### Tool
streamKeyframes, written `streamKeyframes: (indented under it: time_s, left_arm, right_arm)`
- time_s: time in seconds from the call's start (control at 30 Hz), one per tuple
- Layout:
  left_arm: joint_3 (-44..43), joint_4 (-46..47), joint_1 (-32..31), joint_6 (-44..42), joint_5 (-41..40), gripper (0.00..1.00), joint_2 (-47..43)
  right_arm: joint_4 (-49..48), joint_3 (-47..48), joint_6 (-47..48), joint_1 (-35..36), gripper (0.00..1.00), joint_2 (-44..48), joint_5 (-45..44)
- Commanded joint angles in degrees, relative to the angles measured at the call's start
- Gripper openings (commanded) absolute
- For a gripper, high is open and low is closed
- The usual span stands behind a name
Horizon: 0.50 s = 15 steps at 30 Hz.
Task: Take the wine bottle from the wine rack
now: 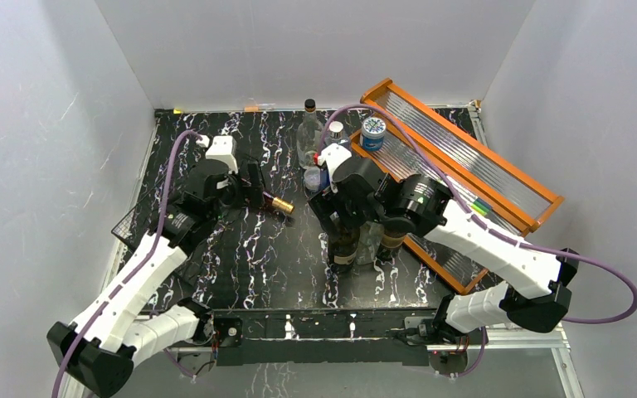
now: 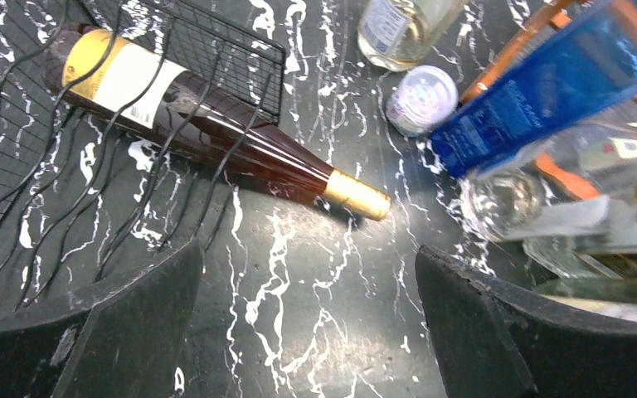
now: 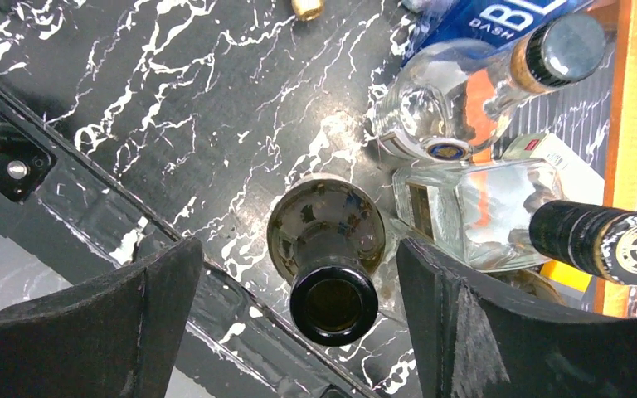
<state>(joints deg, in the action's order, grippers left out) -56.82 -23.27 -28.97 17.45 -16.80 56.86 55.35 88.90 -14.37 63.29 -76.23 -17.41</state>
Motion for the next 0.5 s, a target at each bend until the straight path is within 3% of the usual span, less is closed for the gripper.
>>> streamKeyframes:
  time_s: [0.0, 0.2, 0.47]
  left_arm:
    - [-3.49, -4.23, 0.24, -0.12, 6.63, 0.98, -3.82]
    - [-16.18, -9.03, 0.25, -1.25, 8.61, 0.98, -3.55]
    - [-43.03, -10.60, 0.28, -2.75, 6.72, 0.98, 4.69]
  right_arm:
    - [-3.27, 5.61, 1.94, 0.17, 0.98, 0.99, -0.78]
    - [-4.28, 13.55, 2.78, -0.93, 0.98, -0.55, -12.66]
    - [-10.54, 26.83, 8.33, -2.94, 0.98, 2.25, -28.16]
